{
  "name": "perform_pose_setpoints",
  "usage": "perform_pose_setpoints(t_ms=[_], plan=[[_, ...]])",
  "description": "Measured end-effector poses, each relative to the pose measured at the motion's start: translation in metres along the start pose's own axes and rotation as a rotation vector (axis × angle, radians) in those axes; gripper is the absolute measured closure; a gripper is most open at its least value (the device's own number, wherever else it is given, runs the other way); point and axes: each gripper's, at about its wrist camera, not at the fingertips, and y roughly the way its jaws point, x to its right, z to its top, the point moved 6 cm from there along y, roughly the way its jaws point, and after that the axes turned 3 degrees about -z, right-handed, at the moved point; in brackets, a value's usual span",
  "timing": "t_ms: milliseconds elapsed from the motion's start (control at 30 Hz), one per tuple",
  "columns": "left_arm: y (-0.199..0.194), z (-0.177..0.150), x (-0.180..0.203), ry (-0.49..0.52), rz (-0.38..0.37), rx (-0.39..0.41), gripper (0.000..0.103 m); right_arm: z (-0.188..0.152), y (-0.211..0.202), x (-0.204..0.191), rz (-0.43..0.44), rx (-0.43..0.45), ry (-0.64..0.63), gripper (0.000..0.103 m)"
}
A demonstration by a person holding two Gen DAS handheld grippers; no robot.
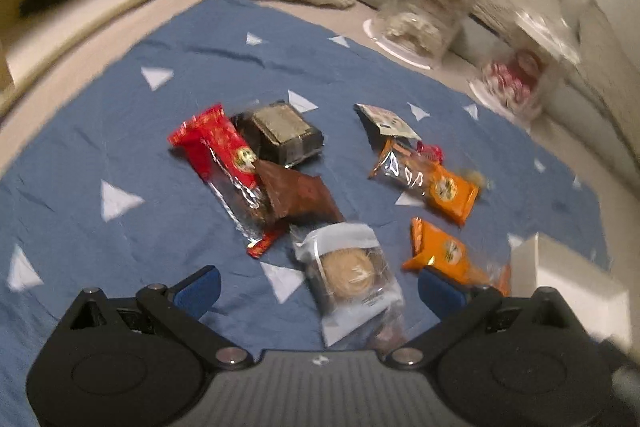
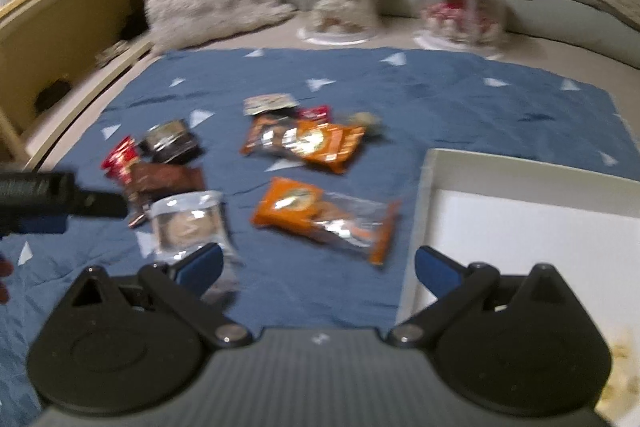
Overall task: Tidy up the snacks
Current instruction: 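Grasp the round cookie bag with the left tool while the right tool grasps a clear packet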
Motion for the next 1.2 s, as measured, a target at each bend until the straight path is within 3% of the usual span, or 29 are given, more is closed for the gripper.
perform_pose_setpoints(t_ms=[200,433,567,733,1000,1100,1133,1200], plan=[[0.026,-0.001,-0.003,-0.162,-0.108,-0.052,0.000,-0.004,0.031,-0.043,0.125,-0.064,-0.069,0.004],[0.054,-0.001,-0.004,-0.265,-0.113,-0.093,0.001,-0.013,0.063,-0.065,0.179,-0.155,-0.085,0.026],[0.068,-0.001,0.003,-0.230,-0.072,-0.104,0.001,-0.025,0.077,-0.070,0.194,-0.201,-0.116,0.052],[0.082,-0.006,0.008,-0.219,-0.006,-0.125,0.001,-0.022,0.075,-0.066,0.201,-0.184,-0.123,0.065],[0.093,-0.006,0.015,-0.232,0.093,-0.080,0.006,-0.016,0.065,-0.039,0.171,-0.166,-0.101,0.069],[0.096,-0.006,0.021,-0.205,0.129,-0.069,0.017,-0.017,0.058,-0.035,0.162,-0.166,-0.100,0.069],[0.097,-0.006,0.023,-0.189,0.145,-0.069,0.027,-0.017,0.057,-0.032,0.159,-0.166,-0.099,0.069],[0.097,-0.006,0.025,-0.154,0.157,-0.073,0.031,-0.016,0.056,-0.028,0.155,-0.164,-0.092,0.069]])
